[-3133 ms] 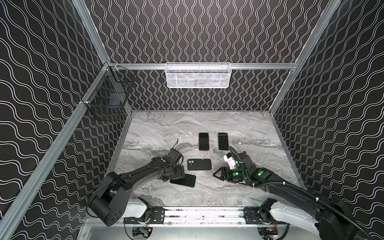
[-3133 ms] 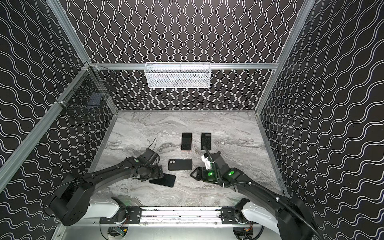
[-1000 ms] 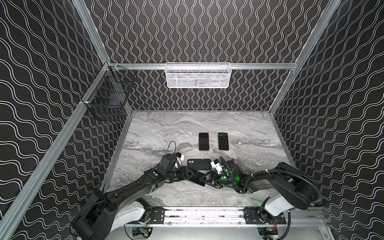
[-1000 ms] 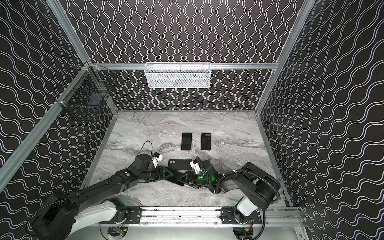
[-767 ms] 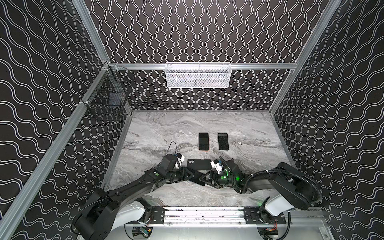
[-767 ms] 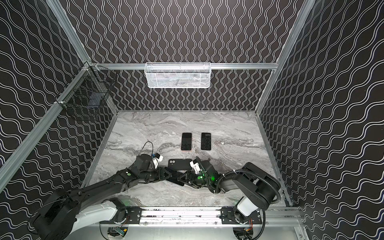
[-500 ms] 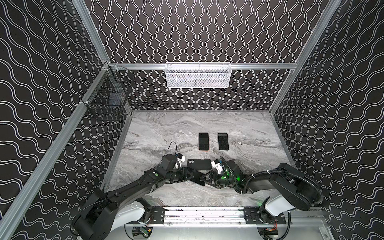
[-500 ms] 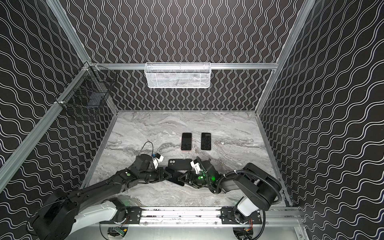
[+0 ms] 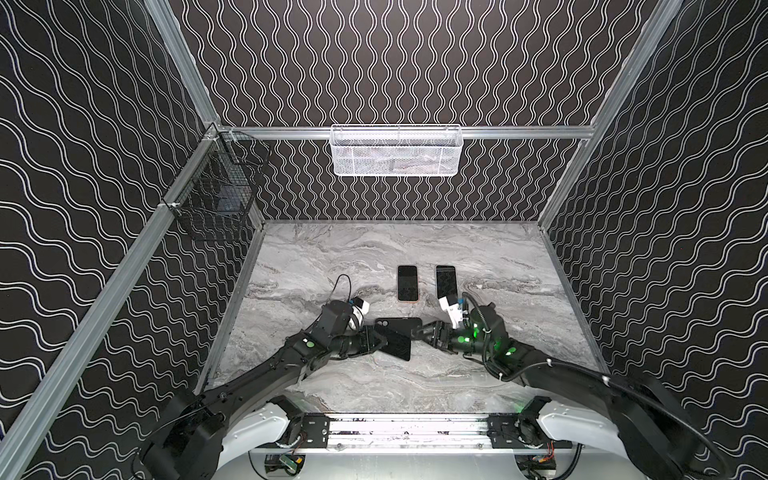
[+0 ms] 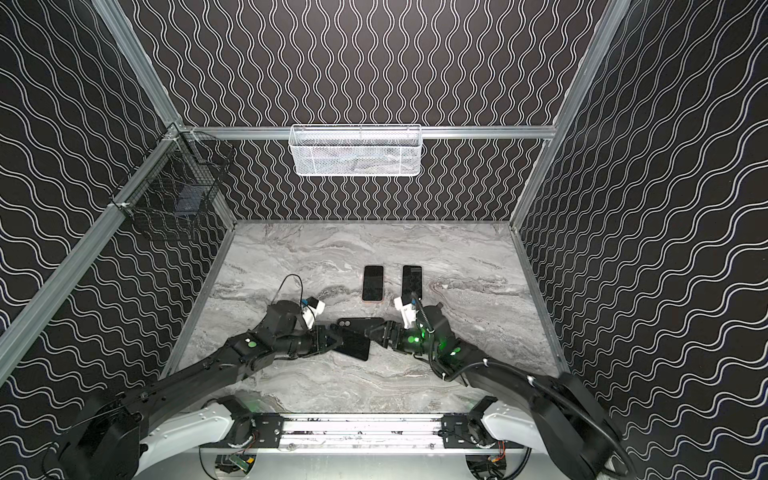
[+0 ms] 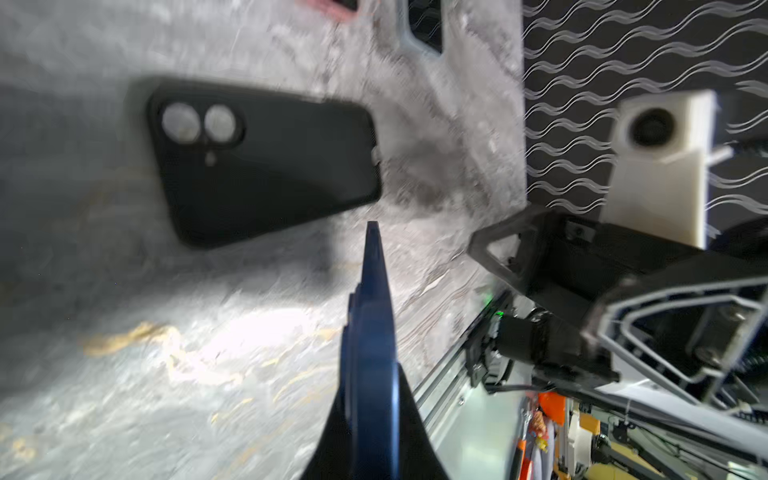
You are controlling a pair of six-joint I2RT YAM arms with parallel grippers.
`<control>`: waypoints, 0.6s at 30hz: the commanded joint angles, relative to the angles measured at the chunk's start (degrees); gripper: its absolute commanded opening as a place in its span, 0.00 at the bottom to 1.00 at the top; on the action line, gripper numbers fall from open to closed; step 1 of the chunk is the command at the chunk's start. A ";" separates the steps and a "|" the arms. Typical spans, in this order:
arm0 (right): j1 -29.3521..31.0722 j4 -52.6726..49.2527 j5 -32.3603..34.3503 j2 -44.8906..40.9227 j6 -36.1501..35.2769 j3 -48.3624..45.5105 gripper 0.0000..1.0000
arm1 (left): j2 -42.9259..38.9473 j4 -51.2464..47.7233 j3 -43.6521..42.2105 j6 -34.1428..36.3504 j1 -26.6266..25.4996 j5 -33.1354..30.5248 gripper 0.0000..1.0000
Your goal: Put the phone into the phone case
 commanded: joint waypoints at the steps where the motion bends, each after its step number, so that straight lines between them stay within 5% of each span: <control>1: -0.50 -12.02 6.08 -7.09 -7.69 3.04 0.77 | 1.36 7.59 4.38 -1.19 1.10 2.37 0.00; 5: -2.60 -22.35 12.42 -14.67 -11.77 7.05 0.90 | 3.56 11.93 9.18 -2.20 3.10 5.20 0.00; 8: -7.07 -23.13 11.17 -20.08 -12.12 6.07 0.97 | 5.30 18.47 10.24 -5.94 5.62 8.35 0.00; 13: -16.72 -15.89 -1.75 -21.61 -9.06 1.97 0.99 | 8.23 27.86 9.36 -12.67 8.38 12.68 0.00; 18: -17.87 0.05 -14.75 -12.93 -3.74 -1.23 0.92 | 9.74 35.58 6.43 -18.35 8.55 14.07 0.00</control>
